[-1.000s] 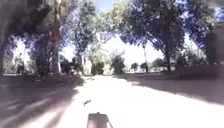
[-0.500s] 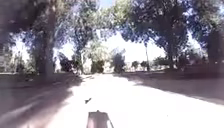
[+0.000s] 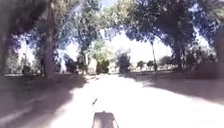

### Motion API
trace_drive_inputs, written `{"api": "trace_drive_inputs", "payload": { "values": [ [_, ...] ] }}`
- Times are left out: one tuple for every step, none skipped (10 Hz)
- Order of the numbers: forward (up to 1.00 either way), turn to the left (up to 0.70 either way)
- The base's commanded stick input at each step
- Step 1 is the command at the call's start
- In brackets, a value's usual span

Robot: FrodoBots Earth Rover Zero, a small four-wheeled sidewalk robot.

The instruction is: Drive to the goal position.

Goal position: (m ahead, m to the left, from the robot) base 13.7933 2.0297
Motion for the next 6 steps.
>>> {"api": "trace_drive_inputs", "payload": {
  "values": [
    [1.0, 0.0],
    [1.0, 0.0],
    [1.0, 0.0],
    [1.0, 0.0],
    [1.0, 0.0],
    [1.0, 0.0]
  ]
}}
